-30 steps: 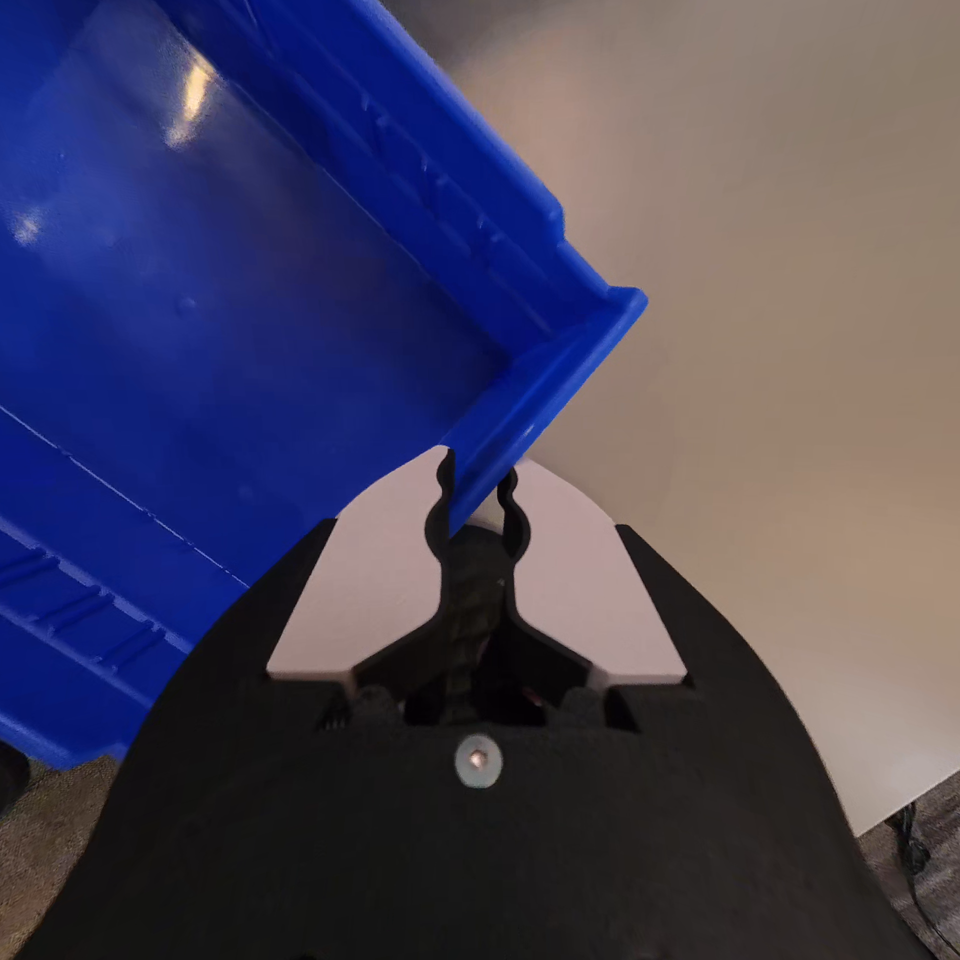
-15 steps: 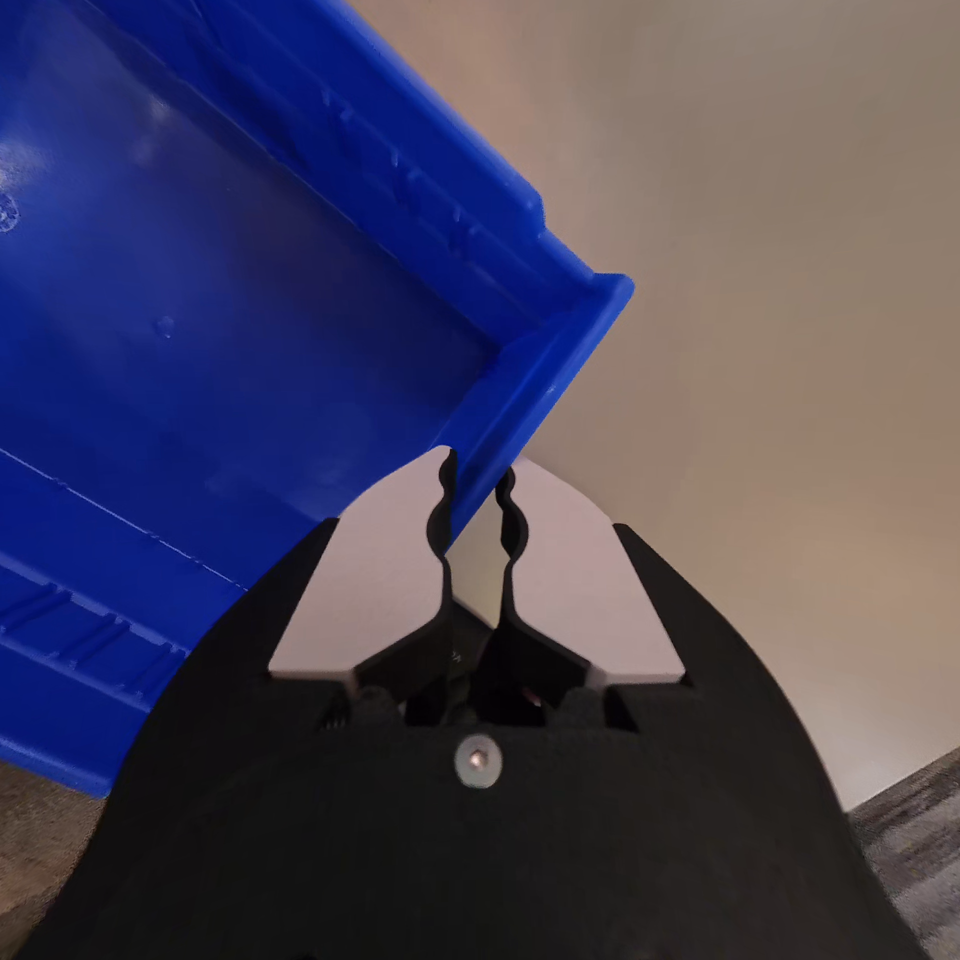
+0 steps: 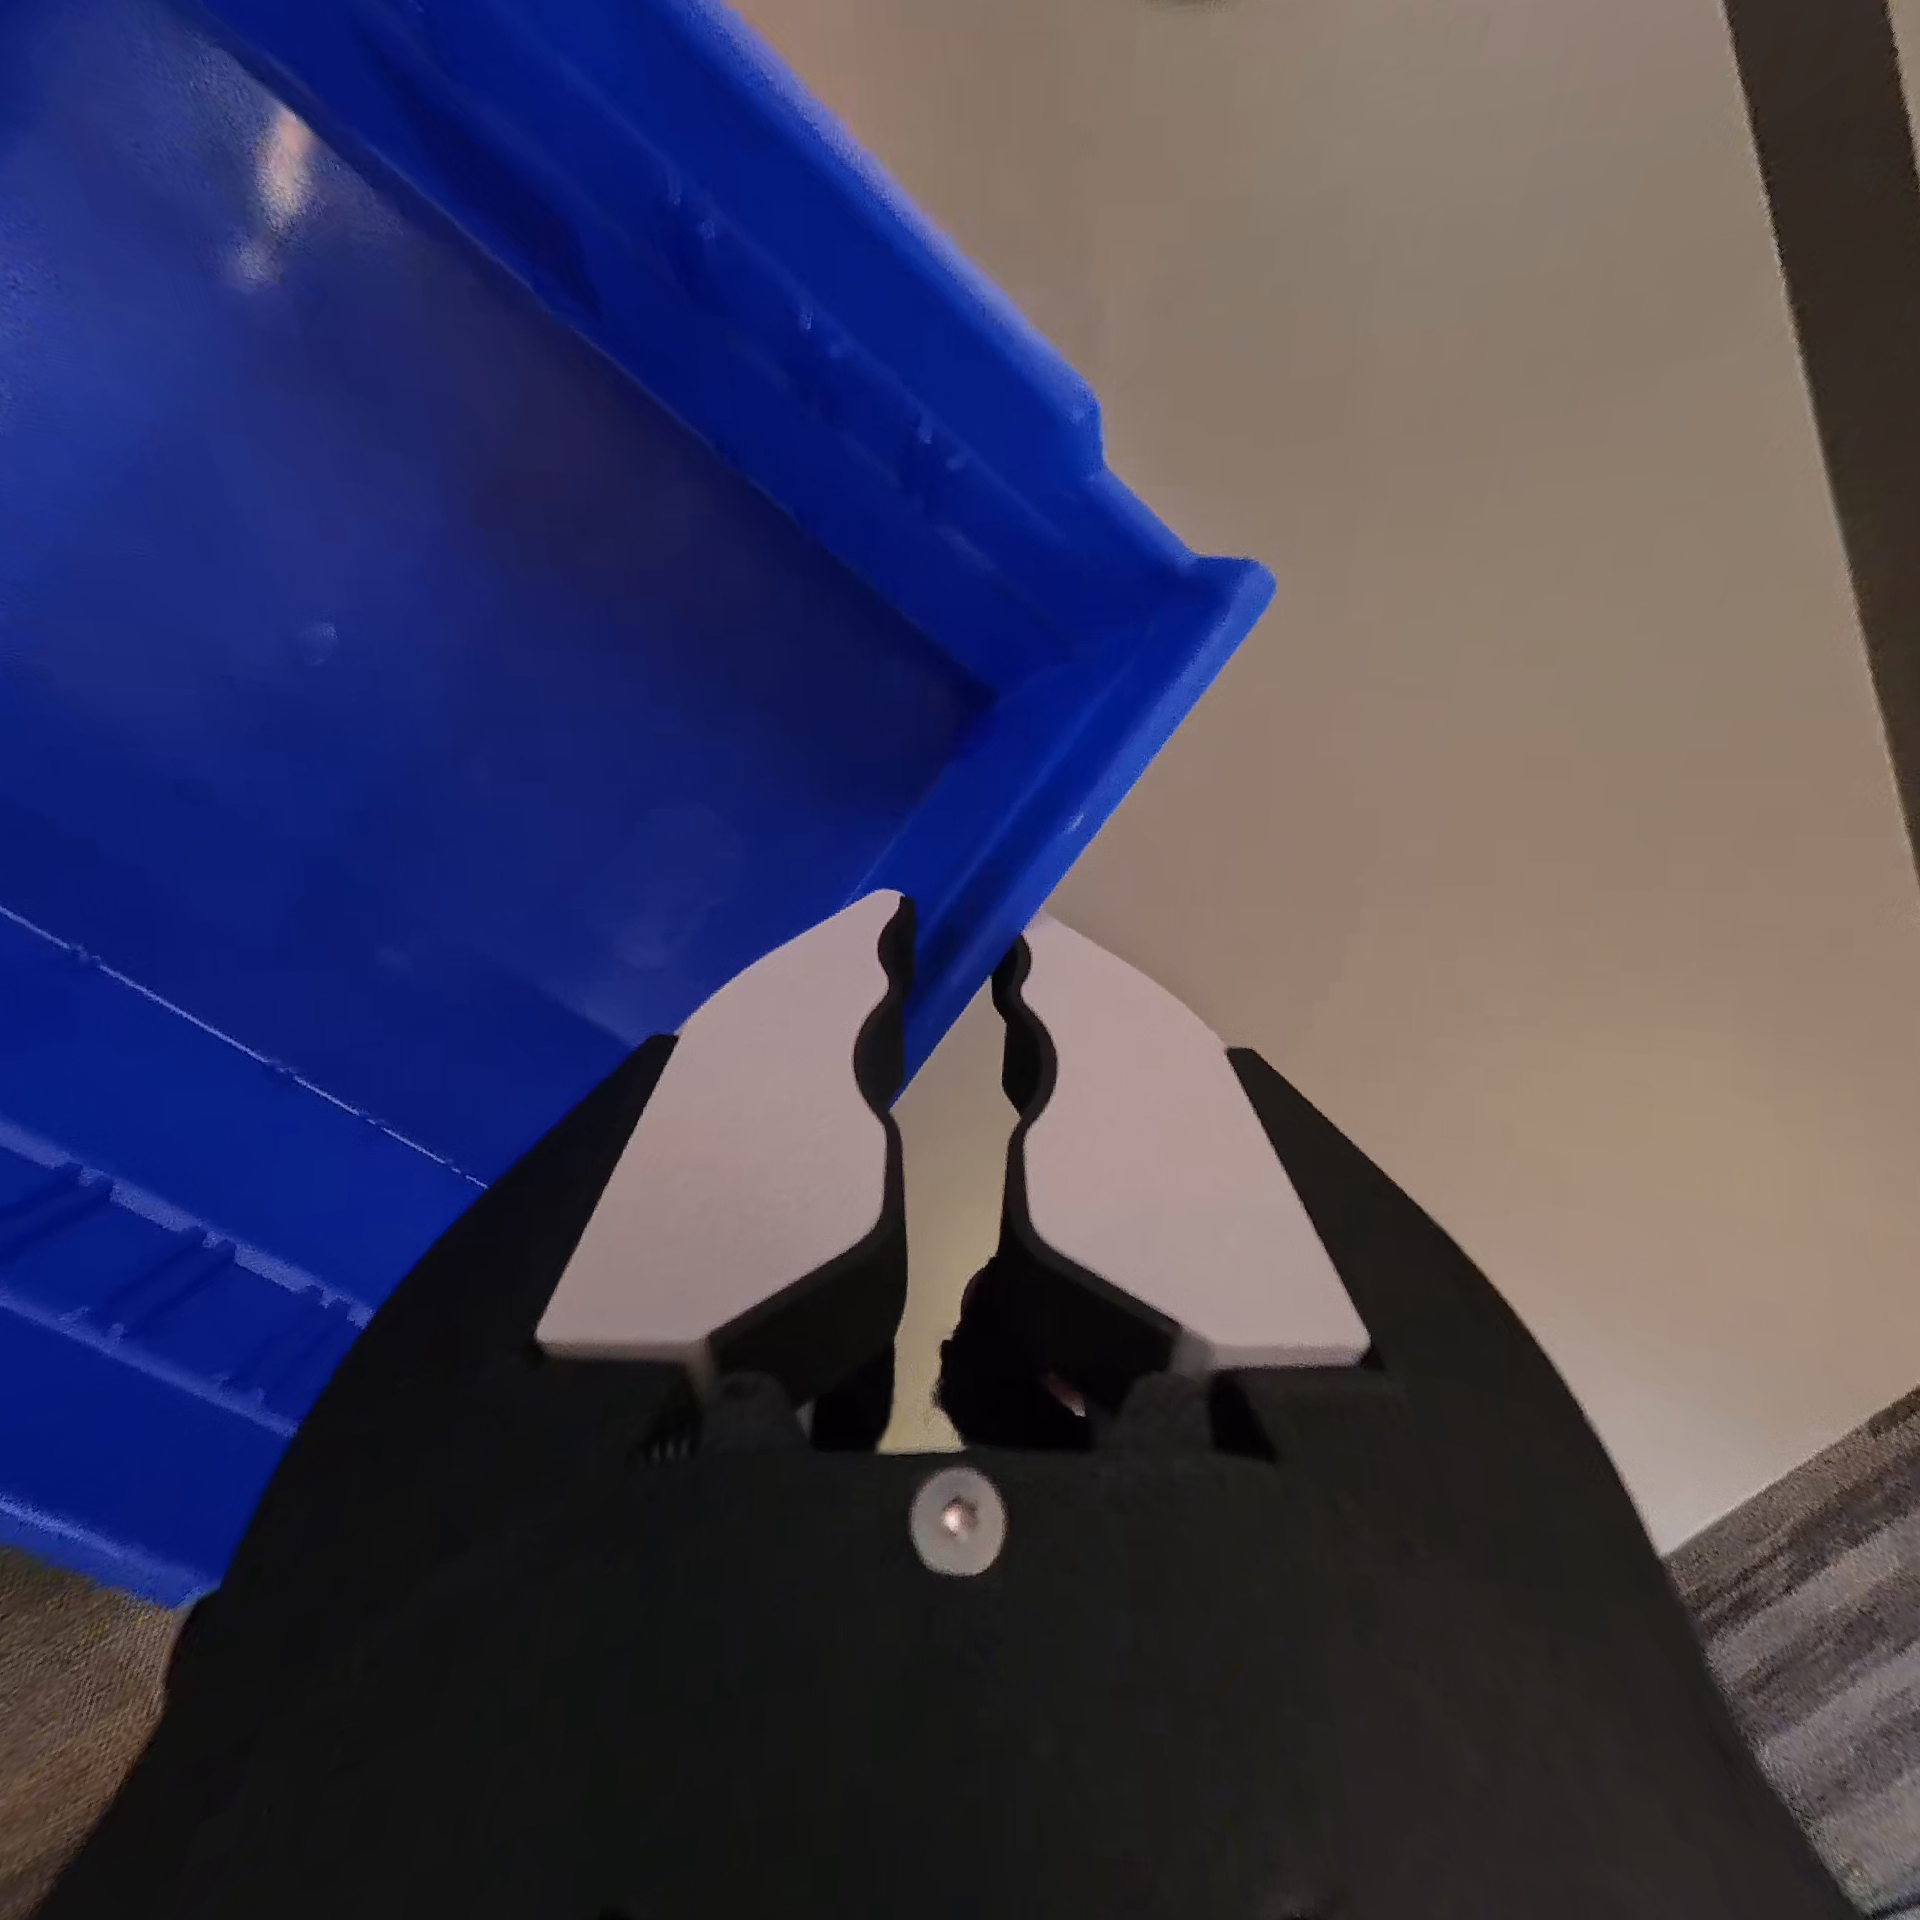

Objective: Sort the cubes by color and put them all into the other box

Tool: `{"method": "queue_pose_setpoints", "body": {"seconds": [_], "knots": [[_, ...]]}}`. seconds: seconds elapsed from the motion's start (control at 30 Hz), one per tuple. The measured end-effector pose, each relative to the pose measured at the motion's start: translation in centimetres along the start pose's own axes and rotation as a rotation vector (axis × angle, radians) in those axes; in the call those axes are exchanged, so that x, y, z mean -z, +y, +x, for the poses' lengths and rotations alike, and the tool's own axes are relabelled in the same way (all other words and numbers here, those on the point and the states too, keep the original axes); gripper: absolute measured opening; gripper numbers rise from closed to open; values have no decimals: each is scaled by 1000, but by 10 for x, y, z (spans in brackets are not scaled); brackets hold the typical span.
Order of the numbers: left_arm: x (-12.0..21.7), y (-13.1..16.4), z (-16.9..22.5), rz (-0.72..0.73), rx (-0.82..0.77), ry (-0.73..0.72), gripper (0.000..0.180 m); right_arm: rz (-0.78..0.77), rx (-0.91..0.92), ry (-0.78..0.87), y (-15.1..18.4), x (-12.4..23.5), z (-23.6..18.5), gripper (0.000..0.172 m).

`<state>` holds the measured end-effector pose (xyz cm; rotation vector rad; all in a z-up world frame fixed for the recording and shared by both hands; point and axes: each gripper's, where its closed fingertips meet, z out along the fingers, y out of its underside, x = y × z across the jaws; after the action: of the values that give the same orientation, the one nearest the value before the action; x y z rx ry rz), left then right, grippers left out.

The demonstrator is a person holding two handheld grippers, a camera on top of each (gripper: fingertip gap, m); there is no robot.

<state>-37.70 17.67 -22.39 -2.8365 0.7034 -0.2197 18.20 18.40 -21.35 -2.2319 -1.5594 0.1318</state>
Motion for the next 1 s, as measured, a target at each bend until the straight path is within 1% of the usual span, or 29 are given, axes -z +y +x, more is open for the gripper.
{"method": "queue_pose_setpoints", "body": {"seconds": [0.23,0.47,0.53,0.63,0.67,0.73,0.8,0.87,0.93,1.0], "knots": [[-2,-14,-15,-11,-14,-18,6,-16,38,-6,0,-7,37,15],[-5,-33,-36,-47,-89,-72,9,-36,115,-8,-7,-17,78,16],[-6,-37,-39,-52,-90,-72,9,-40,104,-25,-9,-19,83,17],[-5,-40,-39,-35,-90,-91,10,-70,87,4,-7,-18,85,20],[-2,-41,-38,-12,-84,-93,14,-83,81,18,-4,-15,83,25],[1,-41,-32,34,-68,-76,30,-73,59,56,-2,-8,80,36],[0,-38,-27,57,-50,-57,37,-55,24,70,1,1,74,39],[-3,-34,-27,57,-49,-61,35,-63,6,71,7,4,67,38],[-3,-33,-30,42,-55,-78,27,-75,-10,101,10,1,69,35],[-3,-32,-35,13,-63,-101,17,-119,-11,123,16,-2,74,26]]}}
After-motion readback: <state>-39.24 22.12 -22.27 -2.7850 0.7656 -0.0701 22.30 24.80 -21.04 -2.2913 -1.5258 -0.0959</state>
